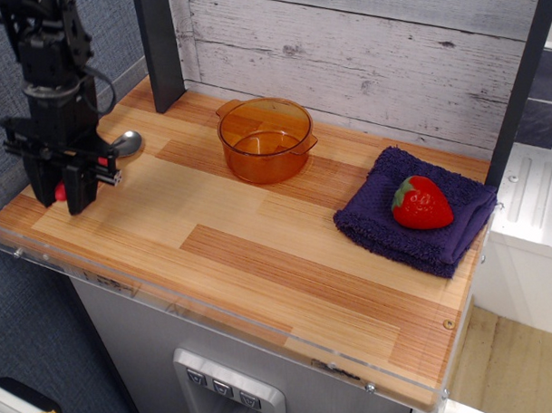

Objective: Move the handle of the red spoon into the corner opposite the strawberry.

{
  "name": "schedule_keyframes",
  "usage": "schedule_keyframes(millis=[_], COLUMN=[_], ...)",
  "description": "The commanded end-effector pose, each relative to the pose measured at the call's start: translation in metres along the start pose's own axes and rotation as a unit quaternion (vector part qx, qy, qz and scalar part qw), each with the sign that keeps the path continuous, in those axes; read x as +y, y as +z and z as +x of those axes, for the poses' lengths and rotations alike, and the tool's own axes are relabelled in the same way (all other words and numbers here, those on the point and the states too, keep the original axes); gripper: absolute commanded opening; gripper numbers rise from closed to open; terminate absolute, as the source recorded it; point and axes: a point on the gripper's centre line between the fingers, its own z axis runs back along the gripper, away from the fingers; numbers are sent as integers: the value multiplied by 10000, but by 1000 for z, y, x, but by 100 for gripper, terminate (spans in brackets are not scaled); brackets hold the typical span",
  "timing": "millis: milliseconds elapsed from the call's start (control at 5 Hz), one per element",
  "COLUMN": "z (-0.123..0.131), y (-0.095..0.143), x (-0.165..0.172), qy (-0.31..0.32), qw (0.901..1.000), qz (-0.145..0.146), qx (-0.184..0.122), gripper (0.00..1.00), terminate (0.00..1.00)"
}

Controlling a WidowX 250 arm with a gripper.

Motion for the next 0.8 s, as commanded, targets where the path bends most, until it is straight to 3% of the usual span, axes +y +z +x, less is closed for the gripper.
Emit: schedule_keyframes(millis=[0,200,600], z=[-5,-5,-2], y=[-4,-8,2], x=[9,10,9], qy=[29,-85,-291], qw=[10000,9997,9995], qz=[-84,-119,-121], qx=[43,181,8], gripper=[0,100,100], terminate=[0,0,0])
